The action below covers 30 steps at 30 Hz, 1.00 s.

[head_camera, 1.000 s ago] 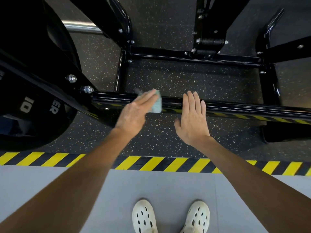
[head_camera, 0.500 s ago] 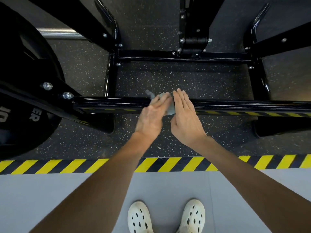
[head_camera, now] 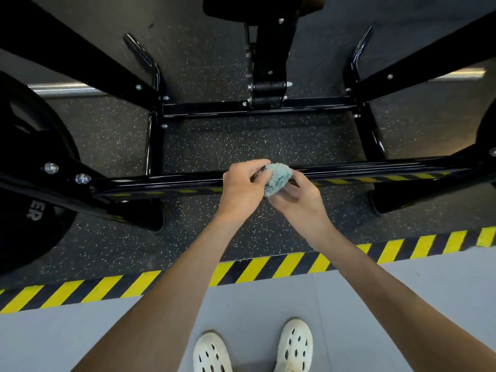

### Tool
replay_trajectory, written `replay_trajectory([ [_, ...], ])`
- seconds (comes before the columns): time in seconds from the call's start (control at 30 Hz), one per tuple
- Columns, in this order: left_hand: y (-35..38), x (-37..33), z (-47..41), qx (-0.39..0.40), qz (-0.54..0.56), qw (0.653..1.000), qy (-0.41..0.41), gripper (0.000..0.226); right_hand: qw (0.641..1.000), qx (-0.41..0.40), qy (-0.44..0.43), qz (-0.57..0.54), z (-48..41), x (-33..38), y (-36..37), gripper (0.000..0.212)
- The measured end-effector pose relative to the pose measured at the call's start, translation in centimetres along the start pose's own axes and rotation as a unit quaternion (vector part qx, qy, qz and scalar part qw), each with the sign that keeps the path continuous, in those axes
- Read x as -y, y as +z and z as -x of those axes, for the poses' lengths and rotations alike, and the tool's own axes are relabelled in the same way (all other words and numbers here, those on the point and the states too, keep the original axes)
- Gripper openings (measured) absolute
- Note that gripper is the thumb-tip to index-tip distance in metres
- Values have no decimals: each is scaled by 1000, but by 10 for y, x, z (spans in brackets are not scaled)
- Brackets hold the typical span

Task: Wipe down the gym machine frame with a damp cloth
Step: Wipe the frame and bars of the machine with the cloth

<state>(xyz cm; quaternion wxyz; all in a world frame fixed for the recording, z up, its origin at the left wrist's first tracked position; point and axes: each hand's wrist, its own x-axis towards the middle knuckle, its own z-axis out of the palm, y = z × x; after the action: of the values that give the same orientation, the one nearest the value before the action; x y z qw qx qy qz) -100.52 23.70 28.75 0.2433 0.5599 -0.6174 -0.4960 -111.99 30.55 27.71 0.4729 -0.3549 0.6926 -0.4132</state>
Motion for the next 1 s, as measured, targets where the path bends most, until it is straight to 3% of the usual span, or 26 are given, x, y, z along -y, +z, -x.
replay_trajectory([
  [0.23, -8, -67, 30, 47, -1, 999, 20, 25, 997, -2, -21, -80, 38, 48, -34, 40],
  [0.4, -18, -140, 66, 124, 9, 991, 56, 35, 991, -14, -78, -110, 86, 104, -78, 38],
  [0.57, -33, -228, 136, 185, 54, 979, 60, 48, 986, -16, -56, -155, 171, 169, -120, 38],
  [0.7, -38, -301, 193, 161, 1, 979, 127, 39, 976, -5, -49, -212, 245, 227, -160, 29],
  [0.87, -42, -407, 255, 148, -34, 962, 229, 19, 986, -58, -110, -114, 335, 301, -218, 30],
  [1.0, -38, -492, 294, 142, -41, 945, 292, 25, 983, -86, -126, -99, 389, 349, -283, 36],
])
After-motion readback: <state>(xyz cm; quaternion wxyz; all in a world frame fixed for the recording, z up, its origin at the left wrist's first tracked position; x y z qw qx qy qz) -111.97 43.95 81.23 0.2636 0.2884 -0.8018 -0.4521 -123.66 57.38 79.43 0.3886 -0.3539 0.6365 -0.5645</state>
